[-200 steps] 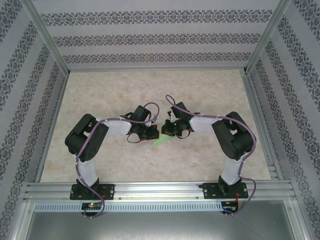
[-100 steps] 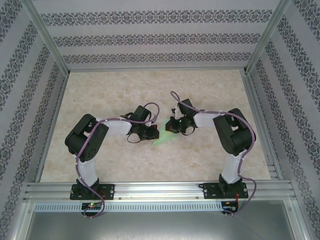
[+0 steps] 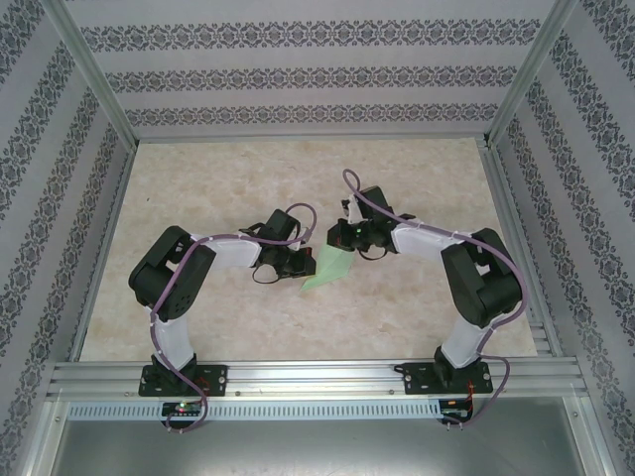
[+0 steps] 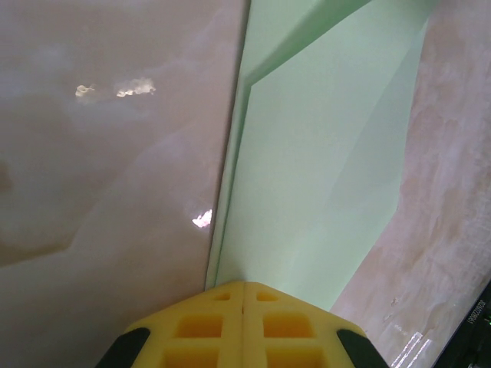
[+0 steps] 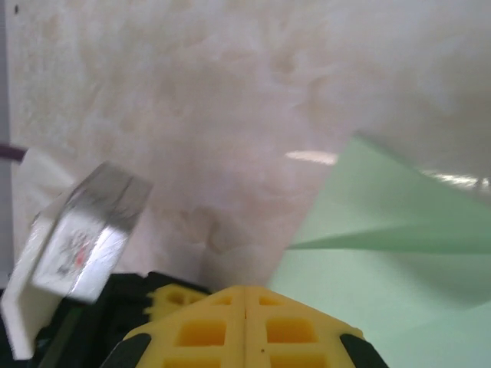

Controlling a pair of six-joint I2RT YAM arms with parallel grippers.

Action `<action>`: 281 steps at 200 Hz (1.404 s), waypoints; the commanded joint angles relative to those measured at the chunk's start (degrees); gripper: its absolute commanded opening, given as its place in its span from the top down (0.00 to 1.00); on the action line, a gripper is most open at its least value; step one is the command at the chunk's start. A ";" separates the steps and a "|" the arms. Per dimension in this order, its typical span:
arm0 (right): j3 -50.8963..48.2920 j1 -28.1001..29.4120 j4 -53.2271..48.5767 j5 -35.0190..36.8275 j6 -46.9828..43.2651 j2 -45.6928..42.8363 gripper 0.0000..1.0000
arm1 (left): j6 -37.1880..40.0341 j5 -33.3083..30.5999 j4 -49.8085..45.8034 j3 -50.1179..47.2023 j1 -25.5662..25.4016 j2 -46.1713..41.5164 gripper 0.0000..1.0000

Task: Fold a paper plane with a square sheet of paper (pick it up from the middle)
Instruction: Fourth fold the wing at the center of the table.

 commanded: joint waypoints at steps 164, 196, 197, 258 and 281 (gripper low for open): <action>-0.50 -9.74 -0.99 2.62 -1.69 9.79 1.00 | -0.51 -10.03 -11.02 -4.16 -0.19 4.04 1.00; 1.68 -13.78 -2.46 4.09 -1.70 10.75 1.00 | -0.39 -9.88 -11.02 -4.08 -0.20 4.12 1.00; 1.81 -13.91 -2.52 4.12 -1.70 10.77 1.00 | -0.35 -9.87 -11.01 -4.12 -0.20 4.12 1.00; 3.62 -14.30 -3.87 2.57 -0.65 3.50 1.00 | -0.14 -9.41 -11.21 -3.37 -0.25 4.01 1.00; -0.20 -11.13 -2.25 3.00 1.18 -2.27 0.99 | -0.13 -9.55 -11.12 -3.01 -0.25 3.77 1.00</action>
